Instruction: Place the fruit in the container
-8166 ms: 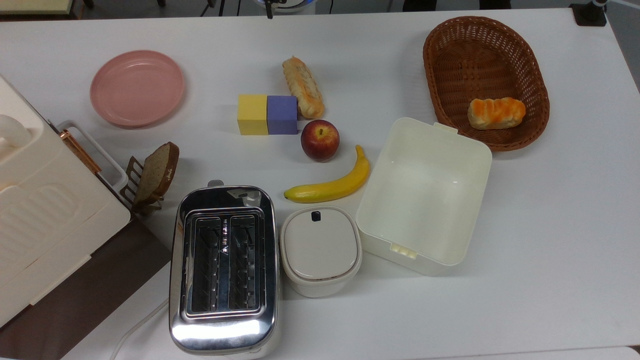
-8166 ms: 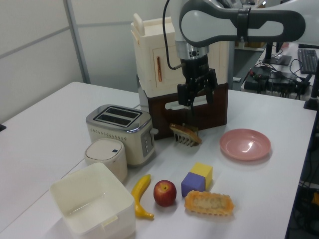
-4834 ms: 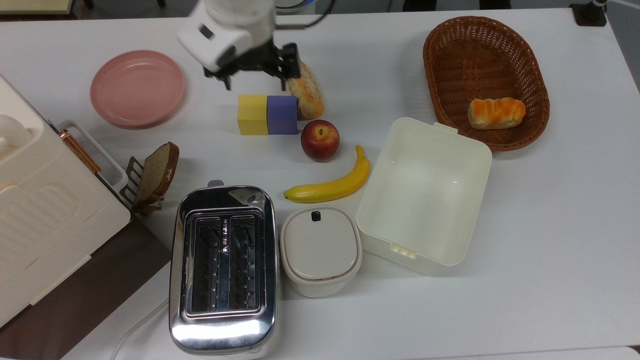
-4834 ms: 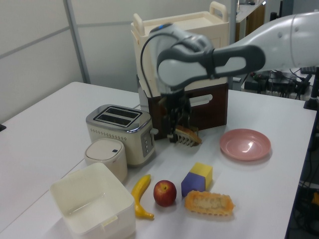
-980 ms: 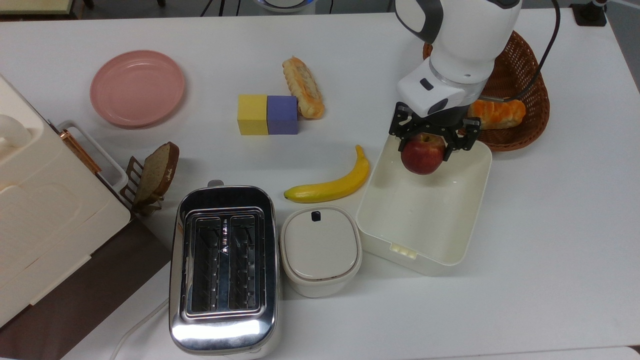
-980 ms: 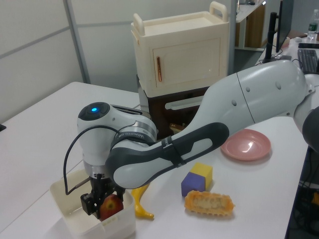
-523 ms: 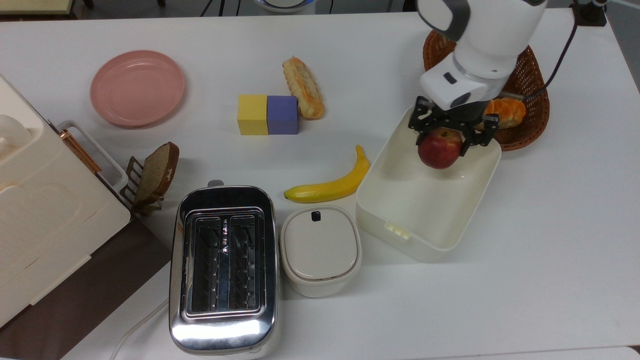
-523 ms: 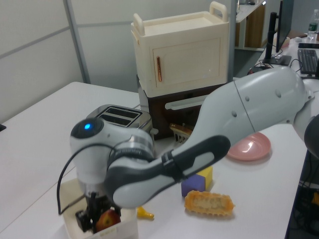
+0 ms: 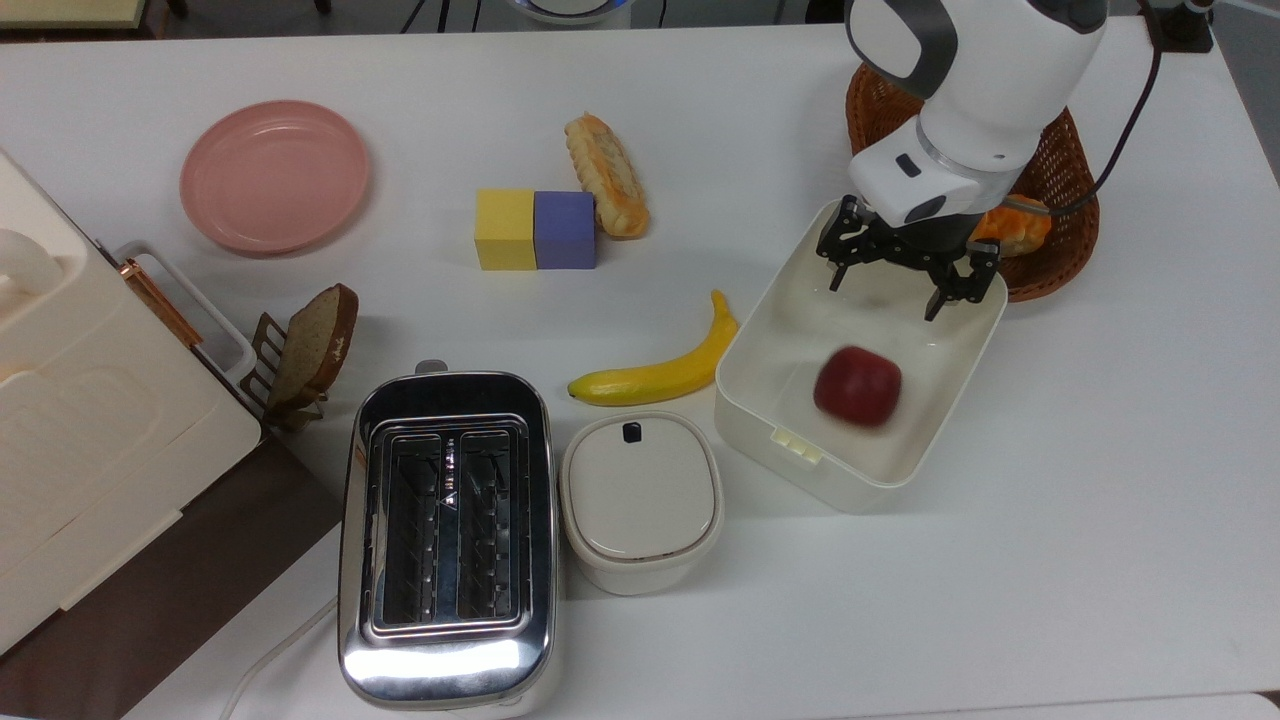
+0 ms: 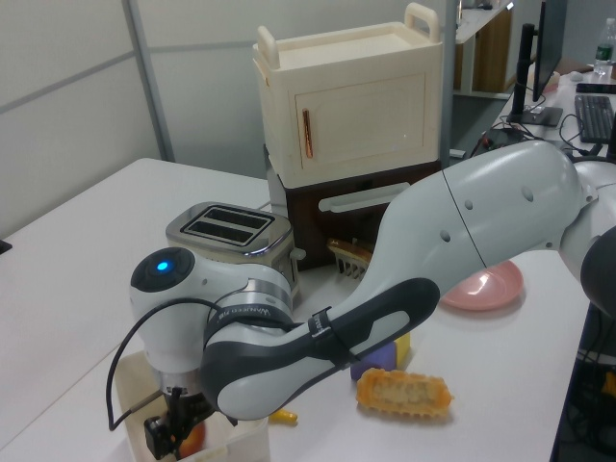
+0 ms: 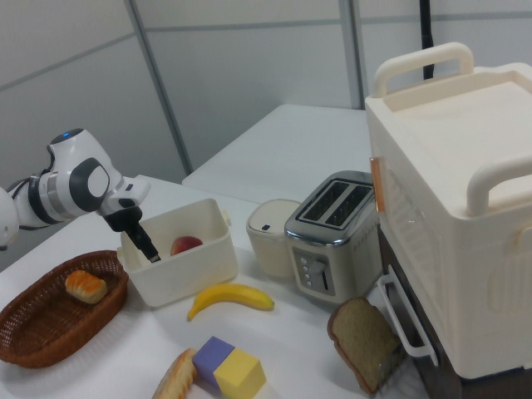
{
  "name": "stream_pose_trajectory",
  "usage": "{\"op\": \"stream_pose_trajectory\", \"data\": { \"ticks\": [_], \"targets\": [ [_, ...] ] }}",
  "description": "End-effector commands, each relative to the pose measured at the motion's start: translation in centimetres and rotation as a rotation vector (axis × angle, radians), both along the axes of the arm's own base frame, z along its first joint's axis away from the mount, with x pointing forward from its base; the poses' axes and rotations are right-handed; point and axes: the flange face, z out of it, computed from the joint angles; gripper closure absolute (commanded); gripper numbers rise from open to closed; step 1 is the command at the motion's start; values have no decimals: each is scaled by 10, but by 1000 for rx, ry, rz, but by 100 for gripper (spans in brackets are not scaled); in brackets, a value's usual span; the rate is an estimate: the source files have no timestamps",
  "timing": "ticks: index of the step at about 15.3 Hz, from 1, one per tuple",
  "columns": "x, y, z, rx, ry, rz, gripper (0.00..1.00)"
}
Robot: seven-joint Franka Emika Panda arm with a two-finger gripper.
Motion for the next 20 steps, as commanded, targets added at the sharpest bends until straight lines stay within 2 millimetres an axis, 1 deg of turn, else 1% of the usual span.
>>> {"op": "stream_pose_trajectory", "data": {
  "ticks": [1, 2, 4, 5, 6, 8, 9, 10, 12, 13, 15, 18, 19, 20],
  "targets": [
    [8, -7, 10, -3, -36, -28, 0],
    [12, -18, 22, 2, -47, -41, 0],
    [18, -44, 60, 17, -84, -63, 0],
    [18, -57, 81, 20, -101, -52, 0],
    [16, -71, 97, 13, -95, -48, 0],
    [16, -116, 128, -16, -62, -62, 0],
    [10, -133, 144, -33, -40, -41, 0],
    [3, -150, 153, -64, 7, 3, 0],
    [-14, -186, 164, -116, 127, 127, 0],
    [-17, -208, 170, -124, 164, 161, 0],
    [-24, -251, 187, -73, 197, 166, 0],
    [-51, -285, 189, -69, 242, 215, 0],
    [-63, -296, 189, -43, 256, 243, 0],
    [-69, -303, 190, -17, 265, 257, 0]
  ]
}}
